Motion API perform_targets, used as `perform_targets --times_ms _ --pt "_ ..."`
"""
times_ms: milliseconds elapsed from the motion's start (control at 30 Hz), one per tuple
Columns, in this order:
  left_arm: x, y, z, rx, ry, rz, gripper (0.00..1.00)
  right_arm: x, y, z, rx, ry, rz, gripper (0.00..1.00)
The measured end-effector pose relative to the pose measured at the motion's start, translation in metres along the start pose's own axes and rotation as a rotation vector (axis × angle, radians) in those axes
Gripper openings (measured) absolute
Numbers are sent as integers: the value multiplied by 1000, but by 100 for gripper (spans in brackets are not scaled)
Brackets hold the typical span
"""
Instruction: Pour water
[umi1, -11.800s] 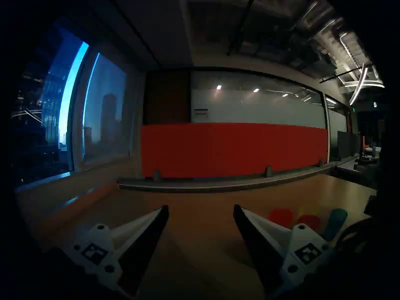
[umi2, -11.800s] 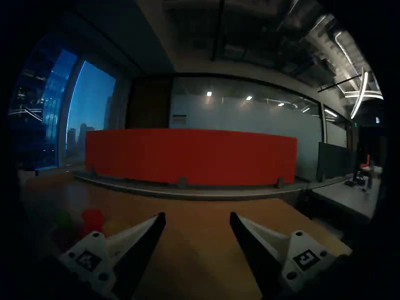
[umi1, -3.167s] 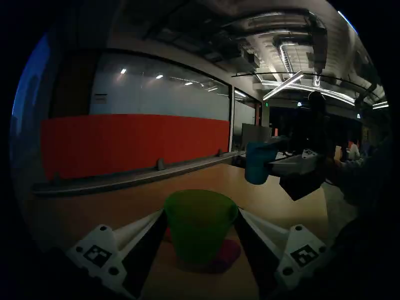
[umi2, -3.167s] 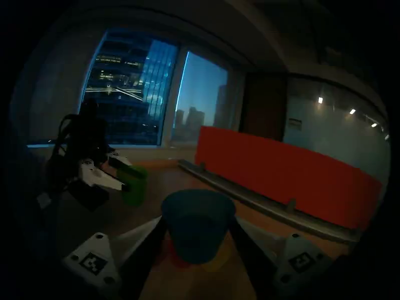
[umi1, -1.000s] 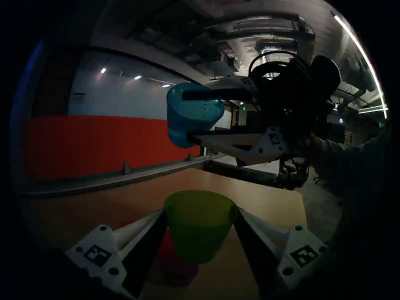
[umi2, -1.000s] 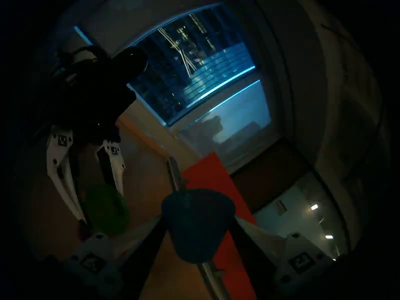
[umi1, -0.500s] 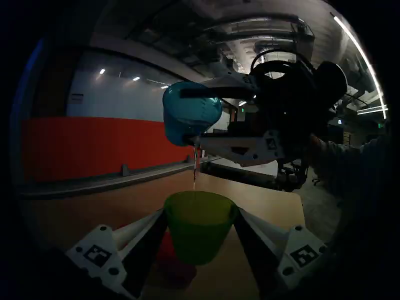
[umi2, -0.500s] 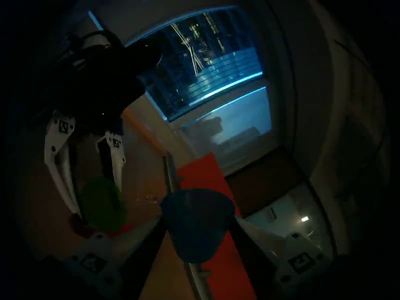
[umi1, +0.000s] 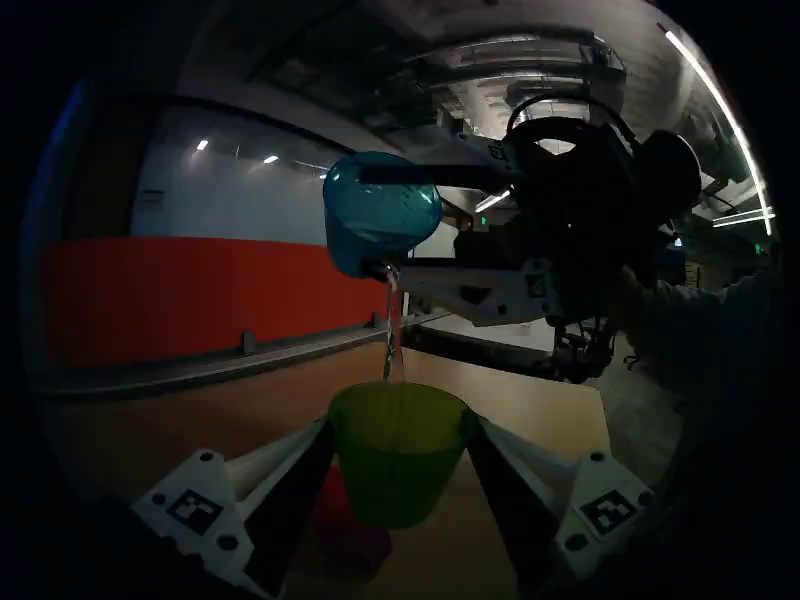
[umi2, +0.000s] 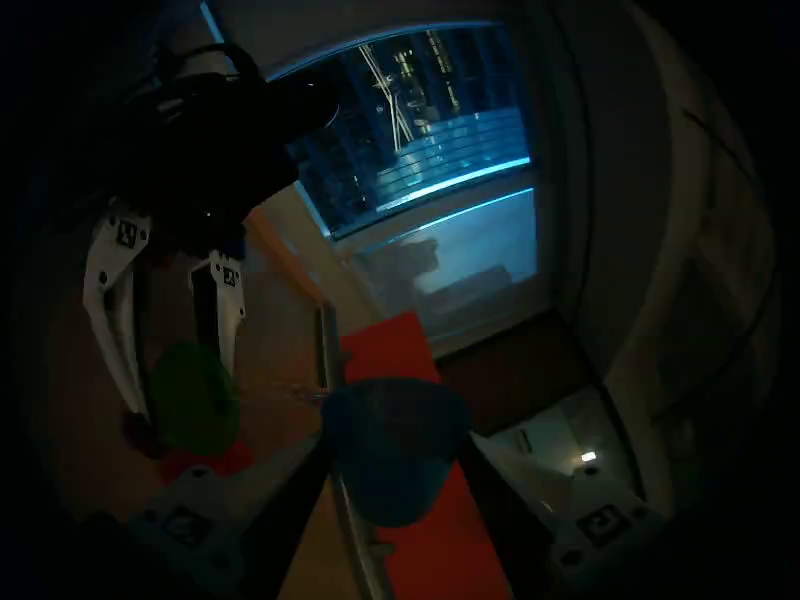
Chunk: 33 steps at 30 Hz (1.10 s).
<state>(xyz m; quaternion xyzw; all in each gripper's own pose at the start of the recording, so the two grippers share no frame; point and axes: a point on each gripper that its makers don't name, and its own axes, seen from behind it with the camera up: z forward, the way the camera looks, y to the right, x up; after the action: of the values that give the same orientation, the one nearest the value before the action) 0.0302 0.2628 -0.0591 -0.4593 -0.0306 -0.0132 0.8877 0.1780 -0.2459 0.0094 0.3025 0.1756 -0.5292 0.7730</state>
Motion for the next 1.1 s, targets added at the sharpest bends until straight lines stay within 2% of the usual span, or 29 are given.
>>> perform_targets --times_ms 1100 --pt "3 2 -1 4 -2 11 89 1 20 -3 -54 3 -181 91"
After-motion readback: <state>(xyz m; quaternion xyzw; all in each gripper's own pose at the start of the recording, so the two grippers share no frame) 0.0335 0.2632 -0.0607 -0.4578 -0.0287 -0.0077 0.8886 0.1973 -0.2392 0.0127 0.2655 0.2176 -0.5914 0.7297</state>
